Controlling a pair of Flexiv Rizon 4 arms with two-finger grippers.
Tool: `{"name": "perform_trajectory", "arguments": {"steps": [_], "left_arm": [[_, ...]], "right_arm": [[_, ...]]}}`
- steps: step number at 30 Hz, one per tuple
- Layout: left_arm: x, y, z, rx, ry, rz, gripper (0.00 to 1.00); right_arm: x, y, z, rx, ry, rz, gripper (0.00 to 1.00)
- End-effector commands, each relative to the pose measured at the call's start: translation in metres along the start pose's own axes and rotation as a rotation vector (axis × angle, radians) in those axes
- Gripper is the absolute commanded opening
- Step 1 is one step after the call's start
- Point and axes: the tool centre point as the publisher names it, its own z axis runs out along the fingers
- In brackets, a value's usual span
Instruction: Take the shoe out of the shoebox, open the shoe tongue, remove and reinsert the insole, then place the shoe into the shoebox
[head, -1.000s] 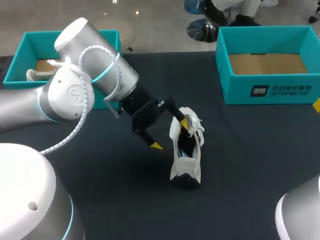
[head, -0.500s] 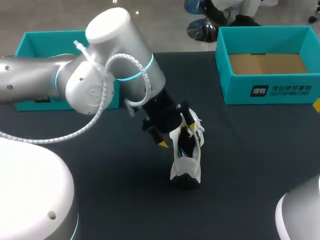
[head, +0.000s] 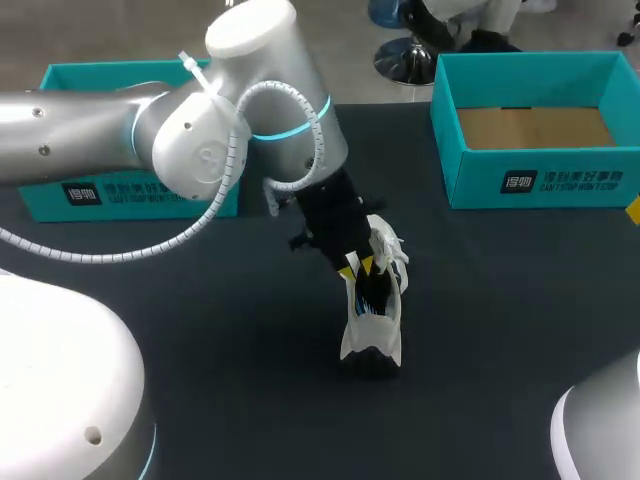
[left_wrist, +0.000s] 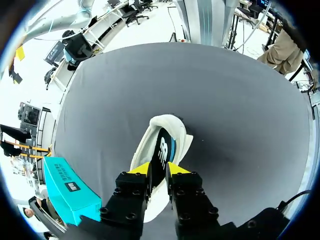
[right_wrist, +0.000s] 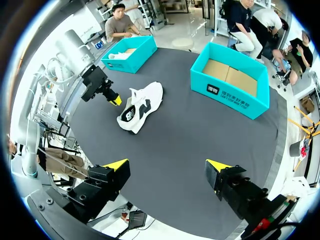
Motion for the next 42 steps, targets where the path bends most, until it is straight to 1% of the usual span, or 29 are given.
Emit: {"name": "perform_trajectory", "arguments": {"steps": [1, 14, 22, 29, 38, 42], "left_arm": [[-0.005, -0.003, 0.004, -0.007, 0.031, 0.016, 0.00], [-0.003, -0.005, 0.011, -0.008, 0.056, 0.032, 0.00], [0.003, -0.006, 0.032, 0.009, 0.119, 0.039, 0.00], [0.006, -0.010, 0.046, 0.023, 0.154, 0.047, 0.00], [0.010, -0.004, 0.064, 0.022, 0.200, 0.036, 0.00], [0.010, -0.006, 0.070, 0.026, 0.213, 0.037, 0.00]], "right_arm": [[-0.001, 0.003, 0.000, 0.007, 0.002, 0.000, 1.00], [-0.001, 0.003, 0.000, 0.007, 0.002, 0.000, 1.00], [-0.001, 0.003, 0.000, 0.007, 0.002, 0.000, 1.00], [-0.001, 0.003, 0.000, 0.007, 0.002, 0.000, 1.00], [-0.001, 0.003, 0.000, 0.007, 0.002, 0.000, 1.00], [-0.001, 0.003, 0.000, 0.007, 0.002, 0.000, 1.00]]}}
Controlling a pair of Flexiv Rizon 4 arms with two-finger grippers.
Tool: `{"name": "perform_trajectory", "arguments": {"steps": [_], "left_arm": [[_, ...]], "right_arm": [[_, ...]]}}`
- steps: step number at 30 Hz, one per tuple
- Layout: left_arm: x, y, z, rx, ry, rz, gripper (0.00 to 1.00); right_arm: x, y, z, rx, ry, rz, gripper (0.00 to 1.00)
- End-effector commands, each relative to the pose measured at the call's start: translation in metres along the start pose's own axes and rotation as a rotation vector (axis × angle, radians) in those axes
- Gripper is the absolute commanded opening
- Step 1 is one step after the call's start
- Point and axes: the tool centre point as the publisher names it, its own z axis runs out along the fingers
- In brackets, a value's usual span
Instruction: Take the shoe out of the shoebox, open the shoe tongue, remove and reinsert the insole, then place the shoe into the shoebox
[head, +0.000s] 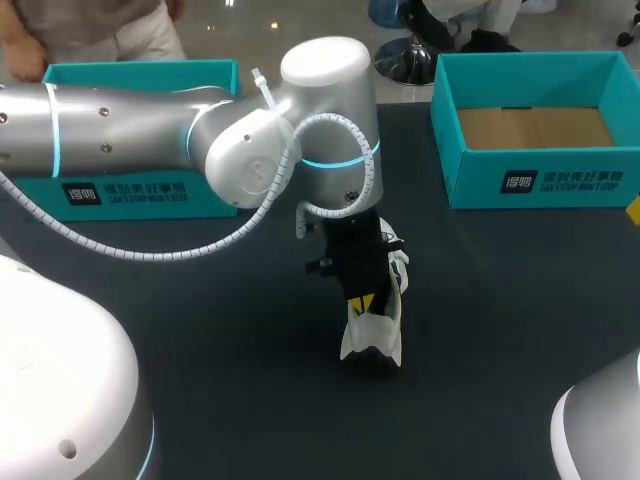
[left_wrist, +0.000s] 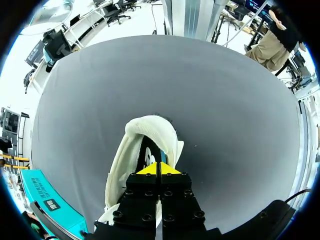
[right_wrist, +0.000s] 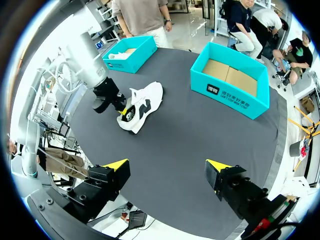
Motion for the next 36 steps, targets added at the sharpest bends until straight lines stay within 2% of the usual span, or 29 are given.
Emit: {"name": "perform_trajectory", "arguments": {"steps": [1, 14, 25, 36], "left_arm": [[-0.008, 0.001, 0.010, 0.001, 0.017, 0.000, 0.00], [-0.011, 0.003, -0.002, -0.018, -0.001, 0.014, 0.00], [-0.015, 0.006, 0.024, -0.013, 0.030, 0.023, 0.00], [-0.022, 0.007, 0.065, -0.032, 0.022, 0.065, 0.00]], "right_arm": [[-0.001, 0.003, 0.000, 0.007, 0.002, 0.000, 1.00], [-0.001, 0.003, 0.000, 0.007, 0.002, 0.000, 1.00], [-0.001, 0.003, 0.000, 0.007, 0.002, 0.000, 1.00], [-0.001, 0.003, 0.000, 0.007, 0.002, 0.000, 1.00]]}}
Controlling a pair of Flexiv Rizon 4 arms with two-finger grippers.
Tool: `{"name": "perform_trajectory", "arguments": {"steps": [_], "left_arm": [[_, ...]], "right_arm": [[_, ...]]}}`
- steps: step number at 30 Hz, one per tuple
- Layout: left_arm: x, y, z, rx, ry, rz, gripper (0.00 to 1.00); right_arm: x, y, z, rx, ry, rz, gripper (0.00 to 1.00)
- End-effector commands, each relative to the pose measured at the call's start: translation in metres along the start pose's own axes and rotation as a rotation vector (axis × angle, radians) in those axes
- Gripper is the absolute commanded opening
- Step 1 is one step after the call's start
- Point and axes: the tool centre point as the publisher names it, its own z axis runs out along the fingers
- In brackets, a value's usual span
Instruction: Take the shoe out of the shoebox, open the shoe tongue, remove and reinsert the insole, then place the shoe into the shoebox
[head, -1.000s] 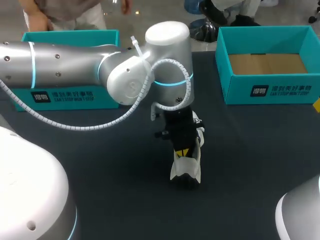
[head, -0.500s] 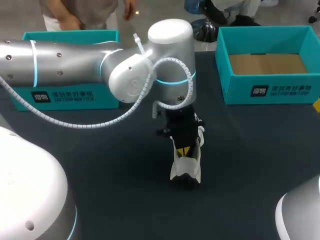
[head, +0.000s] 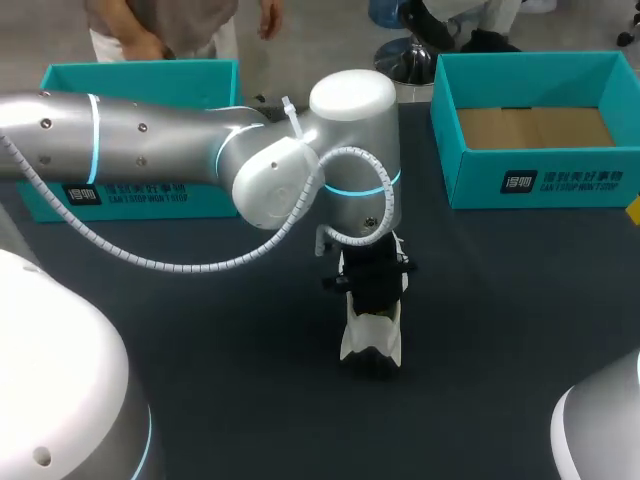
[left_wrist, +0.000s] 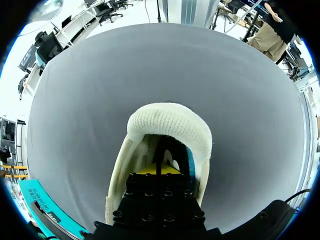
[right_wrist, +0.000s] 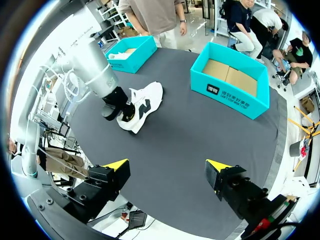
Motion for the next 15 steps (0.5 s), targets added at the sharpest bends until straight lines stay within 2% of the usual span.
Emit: {"name": "perform_trajectory", "arguments": {"steps": [1, 7, 15], "left_arm": [[-0.004, 0.001, 0.024, 0.000, 0.016, 0.005, 0.00], [-0.002, 0.000, 0.031, -0.007, 0.034, 0.010, 0.00], [0.003, 0.002, 0.002, -0.043, 0.012, 0.024, 0.00]], "right_arm": [[-0.001, 0.003, 0.000, 0.007, 0.002, 0.001, 1.00], [-0.001, 0.003, 0.000, 0.007, 0.002, 0.001, 1.00], [-0.001, 0.003, 0.000, 0.007, 0.002, 0.001, 1.00]]}}
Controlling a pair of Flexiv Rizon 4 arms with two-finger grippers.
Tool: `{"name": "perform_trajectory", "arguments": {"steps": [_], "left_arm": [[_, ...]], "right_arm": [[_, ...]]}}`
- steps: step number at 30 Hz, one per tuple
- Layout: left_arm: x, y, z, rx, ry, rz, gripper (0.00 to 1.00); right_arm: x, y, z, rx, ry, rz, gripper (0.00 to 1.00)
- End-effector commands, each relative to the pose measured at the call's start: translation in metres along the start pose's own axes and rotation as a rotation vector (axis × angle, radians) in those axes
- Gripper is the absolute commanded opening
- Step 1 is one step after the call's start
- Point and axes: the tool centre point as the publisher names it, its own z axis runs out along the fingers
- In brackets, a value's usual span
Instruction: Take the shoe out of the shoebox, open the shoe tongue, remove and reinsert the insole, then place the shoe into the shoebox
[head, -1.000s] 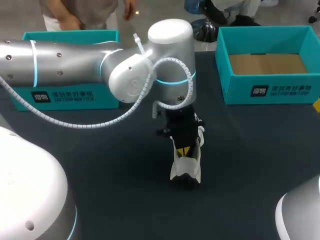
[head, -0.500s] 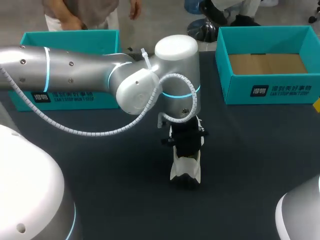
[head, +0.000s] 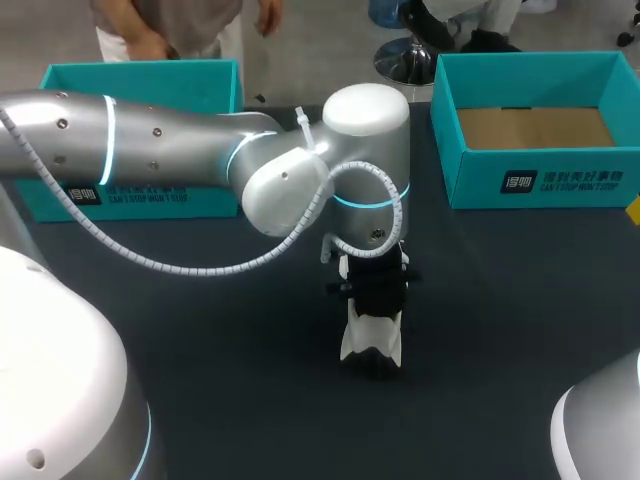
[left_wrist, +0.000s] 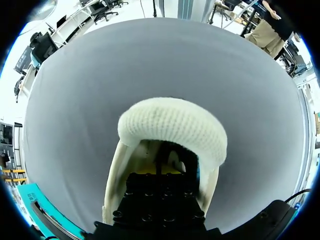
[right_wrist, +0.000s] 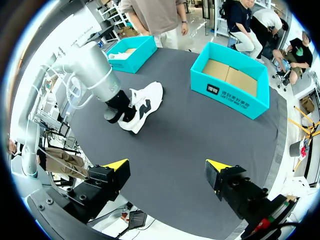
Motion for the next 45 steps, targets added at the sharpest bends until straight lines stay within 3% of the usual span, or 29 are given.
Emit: {"name": "perform_trajectory", "arguments": {"steps": [1, 7, 14, 34, 45], "left_arm": [[0.005, 0.001, -0.012, -0.025, -0.018, 0.005, 0.00], [0.005, 0.004, -0.030, -0.060, -0.039, 0.015, 0.00], [0.004, 0.004, -0.031, -0.075, -0.033, 0.030, 0.00], [0.003, -0.005, 0.027, -0.044, 0.067, 0.041, 0.00], [0.005, -0.005, 0.002, -0.092, 0.029, 0.058, 0.00]], "right_arm": [[-0.001, 0.003, 0.000, 0.007, 0.002, 0.000, 1.00], [-0.001, 0.003, 0.000, 0.007, 0.002, 0.000, 1.00], [-0.001, 0.003, 0.000, 0.007, 0.002, 0.000, 1.00], [-0.001, 0.003, 0.000, 0.007, 0.002, 0.000, 1.00], [-0.001, 0.003, 0.000, 0.007, 0.002, 0.000, 1.00]]}}
